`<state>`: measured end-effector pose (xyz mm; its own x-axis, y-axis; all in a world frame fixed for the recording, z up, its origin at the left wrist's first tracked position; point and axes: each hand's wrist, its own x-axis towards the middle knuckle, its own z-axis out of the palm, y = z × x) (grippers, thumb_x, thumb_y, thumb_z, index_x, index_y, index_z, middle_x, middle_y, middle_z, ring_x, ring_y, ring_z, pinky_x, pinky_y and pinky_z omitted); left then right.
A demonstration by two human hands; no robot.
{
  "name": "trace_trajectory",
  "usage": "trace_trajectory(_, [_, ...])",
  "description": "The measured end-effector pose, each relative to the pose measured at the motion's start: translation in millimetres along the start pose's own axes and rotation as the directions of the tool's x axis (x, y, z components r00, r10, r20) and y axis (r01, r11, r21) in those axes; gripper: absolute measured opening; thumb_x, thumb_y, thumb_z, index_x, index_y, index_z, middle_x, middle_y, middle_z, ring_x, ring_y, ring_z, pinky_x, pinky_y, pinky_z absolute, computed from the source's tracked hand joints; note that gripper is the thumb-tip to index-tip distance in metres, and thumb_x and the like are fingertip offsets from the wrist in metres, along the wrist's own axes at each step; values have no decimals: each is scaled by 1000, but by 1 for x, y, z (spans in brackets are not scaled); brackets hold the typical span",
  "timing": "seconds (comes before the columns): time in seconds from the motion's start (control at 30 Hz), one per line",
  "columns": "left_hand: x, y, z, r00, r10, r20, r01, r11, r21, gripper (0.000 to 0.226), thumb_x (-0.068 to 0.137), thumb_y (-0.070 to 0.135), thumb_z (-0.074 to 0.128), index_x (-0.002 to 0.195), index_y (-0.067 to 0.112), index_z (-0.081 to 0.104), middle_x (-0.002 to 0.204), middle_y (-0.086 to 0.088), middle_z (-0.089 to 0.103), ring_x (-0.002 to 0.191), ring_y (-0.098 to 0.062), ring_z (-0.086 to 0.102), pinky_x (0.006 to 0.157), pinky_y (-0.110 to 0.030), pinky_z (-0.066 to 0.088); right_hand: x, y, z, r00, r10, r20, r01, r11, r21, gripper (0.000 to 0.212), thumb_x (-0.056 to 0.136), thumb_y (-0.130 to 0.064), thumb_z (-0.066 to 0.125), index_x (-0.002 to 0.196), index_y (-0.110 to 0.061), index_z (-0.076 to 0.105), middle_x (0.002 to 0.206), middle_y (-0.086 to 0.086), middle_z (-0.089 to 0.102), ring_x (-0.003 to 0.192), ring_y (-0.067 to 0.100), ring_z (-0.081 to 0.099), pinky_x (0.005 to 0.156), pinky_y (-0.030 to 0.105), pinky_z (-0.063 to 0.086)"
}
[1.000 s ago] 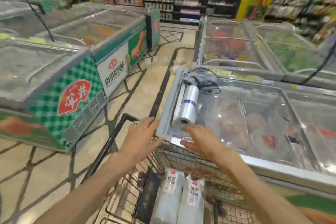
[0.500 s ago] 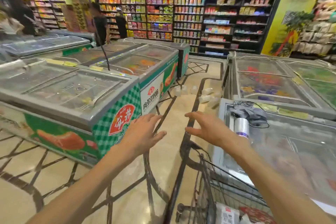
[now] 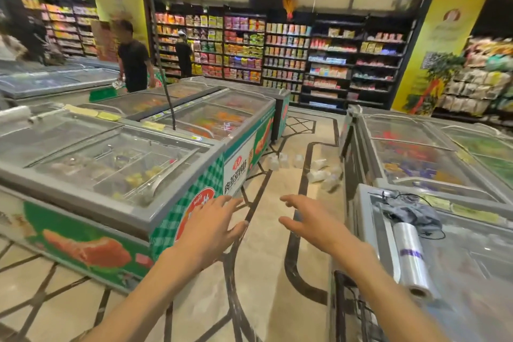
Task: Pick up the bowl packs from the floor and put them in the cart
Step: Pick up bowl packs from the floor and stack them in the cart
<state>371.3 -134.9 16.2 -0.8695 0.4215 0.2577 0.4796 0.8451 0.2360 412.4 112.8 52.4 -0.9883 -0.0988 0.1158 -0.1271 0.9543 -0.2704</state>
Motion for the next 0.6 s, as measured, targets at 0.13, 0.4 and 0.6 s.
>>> trace_trajectory(0.13, [47,-32,16,999,42,15,-42,999,-14,59,99,62,45,150,33,39,151,5,46,134,-19,49,105,-44,46,45,7,17,998,70,-10,-69,997,25,57,97,-50,60,148,-32,45,141,-7,58,127,12,55,105,36,48])
trace_trajectory(0.4, [199,-104,34,991,107,82,-106,994,-15,63,98,65,43,152,32,40,151,8,48,135,-17,49,108,-40,44,179,52,30,973,230,-33,-225,968,108,62,96,-52,60,152,-31,41,150,-6,51,133,15,51,109,38,46])
trace_trajectory(0.6, [327,-149,53,991,117,56,-114,992,-54,80,88,79,21,151,35,40,148,10,50,137,-14,48,109,-42,45,294,86,17,958,278,-68,-270,956,113,61,96,-55,58,151,-37,40,147,-9,52,127,12,55,103,32,46])
